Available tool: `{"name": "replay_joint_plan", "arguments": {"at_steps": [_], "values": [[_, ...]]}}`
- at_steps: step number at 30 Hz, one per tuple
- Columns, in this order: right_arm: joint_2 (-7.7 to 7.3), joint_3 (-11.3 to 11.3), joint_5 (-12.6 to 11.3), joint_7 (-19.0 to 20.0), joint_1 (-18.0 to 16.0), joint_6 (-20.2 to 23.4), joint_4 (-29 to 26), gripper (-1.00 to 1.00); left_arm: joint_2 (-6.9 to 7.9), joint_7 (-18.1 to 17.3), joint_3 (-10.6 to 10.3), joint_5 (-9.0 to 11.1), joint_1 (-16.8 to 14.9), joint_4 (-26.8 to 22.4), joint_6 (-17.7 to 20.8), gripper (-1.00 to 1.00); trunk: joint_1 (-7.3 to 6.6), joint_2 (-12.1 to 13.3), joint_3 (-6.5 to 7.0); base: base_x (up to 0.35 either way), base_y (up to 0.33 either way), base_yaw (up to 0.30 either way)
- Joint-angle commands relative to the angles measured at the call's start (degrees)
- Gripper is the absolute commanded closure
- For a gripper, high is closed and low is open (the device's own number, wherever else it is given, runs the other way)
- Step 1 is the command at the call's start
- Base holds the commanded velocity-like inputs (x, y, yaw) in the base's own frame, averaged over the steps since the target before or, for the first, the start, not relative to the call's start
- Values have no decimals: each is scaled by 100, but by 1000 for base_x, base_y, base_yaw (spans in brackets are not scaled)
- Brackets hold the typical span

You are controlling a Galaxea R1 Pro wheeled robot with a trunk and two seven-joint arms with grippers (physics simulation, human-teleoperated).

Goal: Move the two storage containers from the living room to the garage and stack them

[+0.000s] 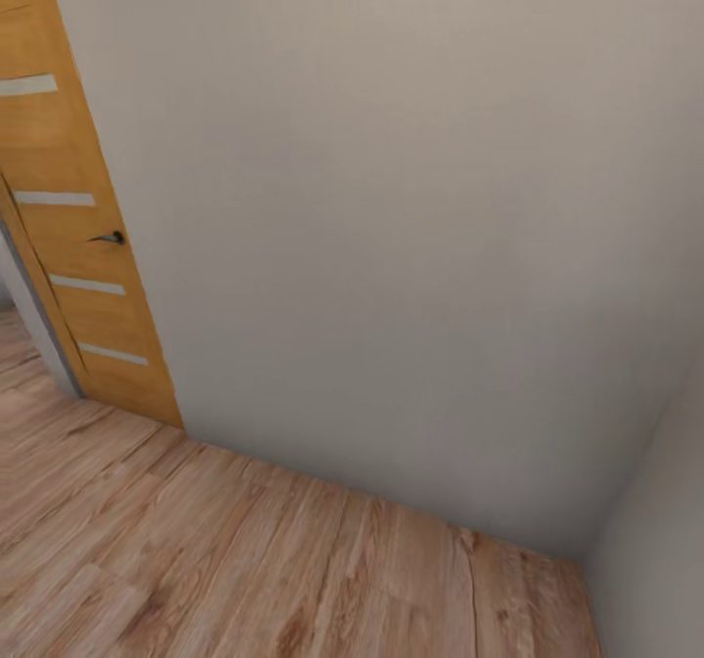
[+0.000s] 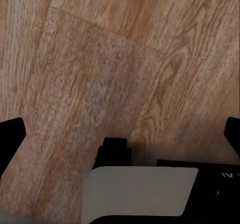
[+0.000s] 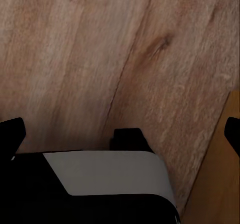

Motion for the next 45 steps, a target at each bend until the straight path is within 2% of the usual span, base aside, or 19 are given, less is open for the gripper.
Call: {"name": "replay_joint_plan", "arguments": {"at_steps": [1,23,40,45], "values": [[4,47,-60,-3,-6,-37,18,-100,-2,19,-7,30,-4,-3,23,-100,3,-3,-6,298,0,270],[4,47,-60,-3,-6,-37,18,-100,2,21,-7,37,-4,-3,18,-100,3,-3,-6,45,0,264],[4,47,-60,-3,-6,-42,18,-100,7,19,-7,37,-4,-2,31,-100,3,-3,-6,297,0,23],[4,47,-60,-3,-6,-45,18,-100,7,19,-7,37,-4,-2,24,-100,3,-3,-6,318,0,202]]}}
